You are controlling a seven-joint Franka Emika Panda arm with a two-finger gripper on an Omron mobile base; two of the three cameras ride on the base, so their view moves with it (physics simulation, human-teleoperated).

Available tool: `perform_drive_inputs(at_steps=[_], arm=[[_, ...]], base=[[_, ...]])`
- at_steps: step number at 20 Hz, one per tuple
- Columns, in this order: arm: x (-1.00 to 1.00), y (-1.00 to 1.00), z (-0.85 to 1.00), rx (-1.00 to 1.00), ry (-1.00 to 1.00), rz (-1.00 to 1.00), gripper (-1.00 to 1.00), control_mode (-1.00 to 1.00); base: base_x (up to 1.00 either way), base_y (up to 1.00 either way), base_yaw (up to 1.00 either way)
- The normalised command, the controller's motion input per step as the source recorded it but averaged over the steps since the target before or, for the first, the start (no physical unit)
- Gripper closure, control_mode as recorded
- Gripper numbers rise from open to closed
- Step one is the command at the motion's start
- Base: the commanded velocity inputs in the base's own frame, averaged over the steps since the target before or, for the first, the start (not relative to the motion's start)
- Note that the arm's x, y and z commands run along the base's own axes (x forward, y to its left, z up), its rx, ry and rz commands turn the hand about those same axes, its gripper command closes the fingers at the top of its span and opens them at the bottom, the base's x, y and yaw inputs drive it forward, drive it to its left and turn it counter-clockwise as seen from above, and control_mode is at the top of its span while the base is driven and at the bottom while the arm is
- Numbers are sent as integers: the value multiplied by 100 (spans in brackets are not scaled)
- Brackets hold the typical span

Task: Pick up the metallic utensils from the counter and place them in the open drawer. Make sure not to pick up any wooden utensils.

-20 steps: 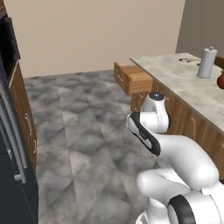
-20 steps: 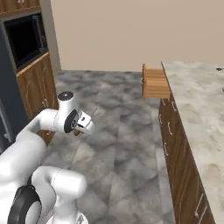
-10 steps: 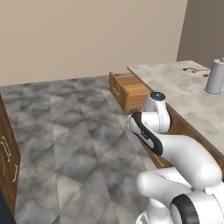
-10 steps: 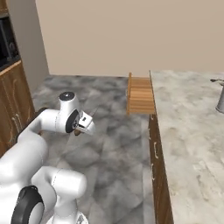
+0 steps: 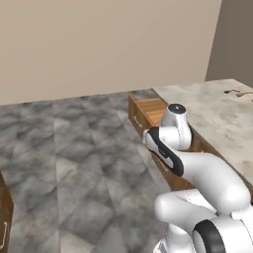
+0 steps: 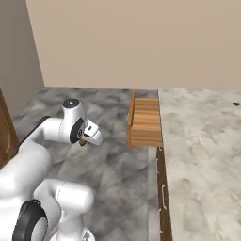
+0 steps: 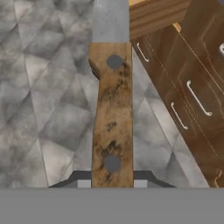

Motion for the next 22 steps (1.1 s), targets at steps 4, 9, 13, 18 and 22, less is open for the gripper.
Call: perform_drive_inputs(at_steps=[4, 9, 13, 18, 22], arm=[[0, 0, 0, 0, 0, 0, 100, 100], [0, 0, 0, 0, 0, 0, 100, 100], [49, -36, 0, 4, 8, 0, 100, -100], [93, -56, -24, 4, 17, 8, 100, -100], [79, -11, -66, -5, 7, 9, 100, -100]], base=[[100, -37, 0], [100, -45, -1], [48, -27, 0], [0, 0, 0], [0, 0, 0]])
